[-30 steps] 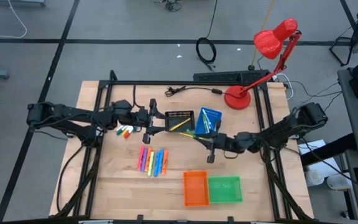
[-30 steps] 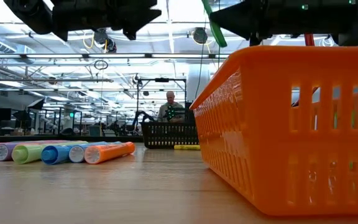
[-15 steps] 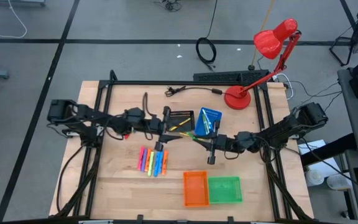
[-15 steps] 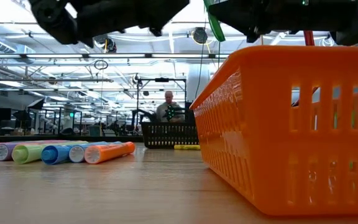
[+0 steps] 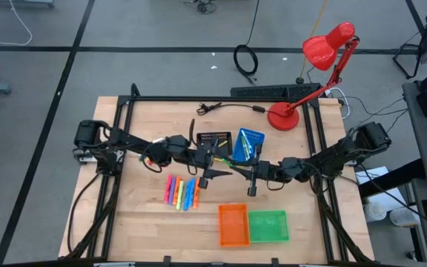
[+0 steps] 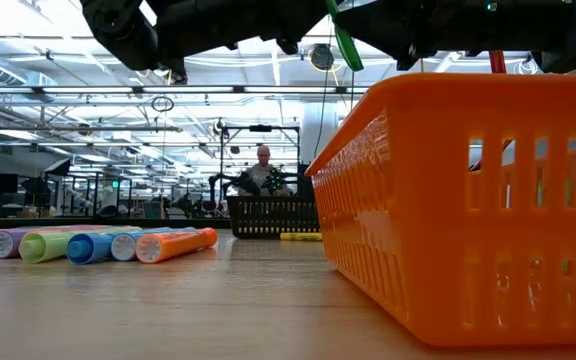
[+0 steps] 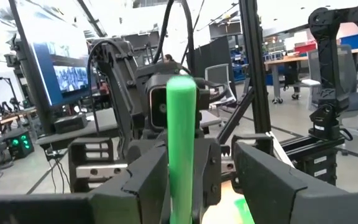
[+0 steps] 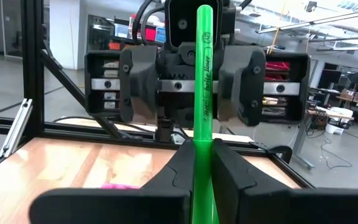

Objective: Pick & Place Markers
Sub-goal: Put the green pen into the black bin

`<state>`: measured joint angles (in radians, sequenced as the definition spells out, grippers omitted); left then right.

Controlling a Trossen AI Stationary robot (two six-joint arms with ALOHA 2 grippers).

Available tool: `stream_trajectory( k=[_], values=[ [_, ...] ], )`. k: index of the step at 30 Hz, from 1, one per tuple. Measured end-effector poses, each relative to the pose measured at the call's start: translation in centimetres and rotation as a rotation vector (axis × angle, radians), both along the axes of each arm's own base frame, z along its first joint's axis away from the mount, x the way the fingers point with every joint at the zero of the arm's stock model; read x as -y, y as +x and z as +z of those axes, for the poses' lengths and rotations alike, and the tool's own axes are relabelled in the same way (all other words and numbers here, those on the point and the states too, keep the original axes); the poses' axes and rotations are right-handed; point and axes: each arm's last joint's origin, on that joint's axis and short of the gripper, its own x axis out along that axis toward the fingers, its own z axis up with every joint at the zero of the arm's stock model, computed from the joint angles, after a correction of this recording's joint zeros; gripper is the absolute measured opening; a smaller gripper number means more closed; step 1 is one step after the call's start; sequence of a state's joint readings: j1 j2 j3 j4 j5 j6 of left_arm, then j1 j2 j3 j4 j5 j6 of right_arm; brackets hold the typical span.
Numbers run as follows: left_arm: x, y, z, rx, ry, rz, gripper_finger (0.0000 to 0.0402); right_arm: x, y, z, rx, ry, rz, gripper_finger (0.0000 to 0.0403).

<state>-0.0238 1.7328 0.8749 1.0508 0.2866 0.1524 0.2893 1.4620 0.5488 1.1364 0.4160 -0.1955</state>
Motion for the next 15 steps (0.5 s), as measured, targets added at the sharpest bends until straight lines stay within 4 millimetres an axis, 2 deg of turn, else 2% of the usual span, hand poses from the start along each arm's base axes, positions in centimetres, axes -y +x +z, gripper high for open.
stream_trajectory(
  k=[4,9,15],
  values=[
    [-0.03,0.0,-0.01,-0.001,0.0,0.001,0.0151,0.0,0.0,-0.01,0.0,0.006,0.002,0.002],
    [-0.33,0.06,-0.23,-0.024,0.001,0.009,0.0032,-0.04,0.01,-0.1,-0.009,0.007,0.007,0.0021],
    [-0.89,-0.09,-0.08,-0.064,-0.022,0.025,0.0031,0.0,0.05,-0.25,-0.024,0.022,0.003,0.0051]
  ],
)
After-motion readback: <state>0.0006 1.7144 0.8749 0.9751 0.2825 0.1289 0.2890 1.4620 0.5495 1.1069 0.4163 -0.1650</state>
